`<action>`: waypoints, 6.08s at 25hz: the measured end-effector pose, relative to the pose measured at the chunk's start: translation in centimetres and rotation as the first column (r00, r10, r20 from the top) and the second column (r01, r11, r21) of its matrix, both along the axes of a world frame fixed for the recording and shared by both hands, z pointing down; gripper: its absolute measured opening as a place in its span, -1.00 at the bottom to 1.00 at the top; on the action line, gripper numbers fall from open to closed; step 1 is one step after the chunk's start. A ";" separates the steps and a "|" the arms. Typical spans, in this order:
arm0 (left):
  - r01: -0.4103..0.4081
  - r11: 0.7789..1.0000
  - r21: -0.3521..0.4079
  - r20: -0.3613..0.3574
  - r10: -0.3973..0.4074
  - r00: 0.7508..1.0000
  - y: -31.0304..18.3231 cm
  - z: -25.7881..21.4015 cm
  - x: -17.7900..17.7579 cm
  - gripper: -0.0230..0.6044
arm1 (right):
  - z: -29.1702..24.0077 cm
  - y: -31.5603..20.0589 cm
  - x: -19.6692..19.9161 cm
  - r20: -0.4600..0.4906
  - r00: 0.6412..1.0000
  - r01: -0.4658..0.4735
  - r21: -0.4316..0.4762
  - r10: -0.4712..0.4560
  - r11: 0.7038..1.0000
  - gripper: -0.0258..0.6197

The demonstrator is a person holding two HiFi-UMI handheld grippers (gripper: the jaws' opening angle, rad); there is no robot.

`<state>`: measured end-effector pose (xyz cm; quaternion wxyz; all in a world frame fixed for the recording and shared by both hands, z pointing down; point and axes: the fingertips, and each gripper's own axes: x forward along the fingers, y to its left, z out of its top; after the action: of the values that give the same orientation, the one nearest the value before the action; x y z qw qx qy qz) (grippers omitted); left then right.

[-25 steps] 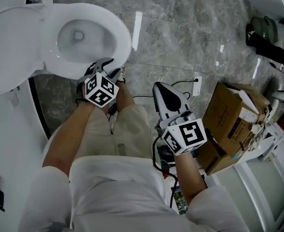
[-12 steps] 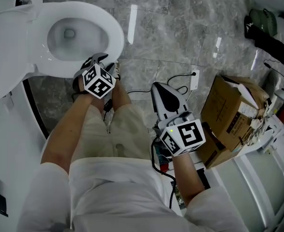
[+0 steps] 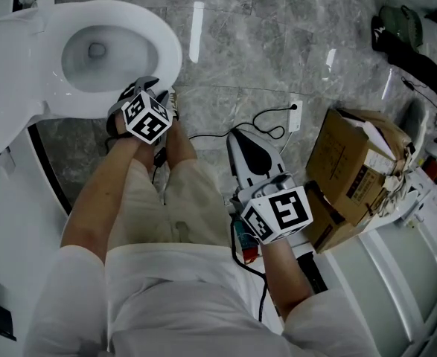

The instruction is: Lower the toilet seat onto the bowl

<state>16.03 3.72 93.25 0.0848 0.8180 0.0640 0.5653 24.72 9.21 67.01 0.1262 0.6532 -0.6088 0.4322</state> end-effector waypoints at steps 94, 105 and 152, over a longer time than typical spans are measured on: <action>0.998 0.061 -0.008 -0.870 -0.493 0.024 -11.3 -69.3 -43.1 -0.91 | -42.2 -20.0 -18.7 -0.369 0.798 0.601 0.556 -0.477 0.574 -0.93; 0.993 0.114 -0.026 -0.898 -0.440 0.027 -12.0 -70.7 -42.2 -0.91 | -43.5 -19.1 -19.4 -0.395 0.804 0.594 0.561 -0.445 0.576 -0.92; 0.978 0.207 0.000 -0.918 -0.388 0.082 -10.9 -70.1 -40.9 -0.91 | -41.6 -16.0 -20.4 -0.402 0.826 0.562 0.541 -0.394 0.626 -0.93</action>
<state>-24.90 -7.16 23.19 0.0422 0.8352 -0.5483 -0.0047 4.34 -6.79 25.37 0.0815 0.5167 -0.8498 0.0648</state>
